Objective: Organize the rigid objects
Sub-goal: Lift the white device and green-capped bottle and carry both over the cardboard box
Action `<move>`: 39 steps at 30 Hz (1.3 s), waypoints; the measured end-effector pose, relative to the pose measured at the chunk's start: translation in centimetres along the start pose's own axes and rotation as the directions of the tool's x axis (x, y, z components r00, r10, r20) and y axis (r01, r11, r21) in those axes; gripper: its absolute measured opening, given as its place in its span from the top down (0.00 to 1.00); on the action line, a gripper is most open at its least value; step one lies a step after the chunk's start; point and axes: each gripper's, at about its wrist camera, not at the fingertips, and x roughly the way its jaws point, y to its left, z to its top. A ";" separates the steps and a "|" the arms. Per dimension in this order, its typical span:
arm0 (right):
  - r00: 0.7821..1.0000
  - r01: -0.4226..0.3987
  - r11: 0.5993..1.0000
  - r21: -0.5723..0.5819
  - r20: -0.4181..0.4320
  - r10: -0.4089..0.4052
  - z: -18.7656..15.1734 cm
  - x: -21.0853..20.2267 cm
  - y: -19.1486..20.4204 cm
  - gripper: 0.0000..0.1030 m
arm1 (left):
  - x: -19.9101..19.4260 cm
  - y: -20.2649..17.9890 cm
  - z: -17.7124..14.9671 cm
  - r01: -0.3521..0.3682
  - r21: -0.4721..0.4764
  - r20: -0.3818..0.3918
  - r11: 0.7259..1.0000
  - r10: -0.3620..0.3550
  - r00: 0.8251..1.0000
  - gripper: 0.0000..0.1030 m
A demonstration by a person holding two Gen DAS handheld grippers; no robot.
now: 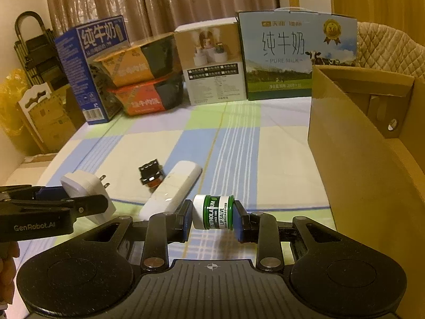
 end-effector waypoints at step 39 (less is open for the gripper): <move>0.988 0.022 0.999 0.025 0.151 -0.026 -10.2 -25.8 1.0 0.73 | -24.1 -13.0 -9.5 -0.006 -0.041 0.136 0.999 0.012 0.991 0.40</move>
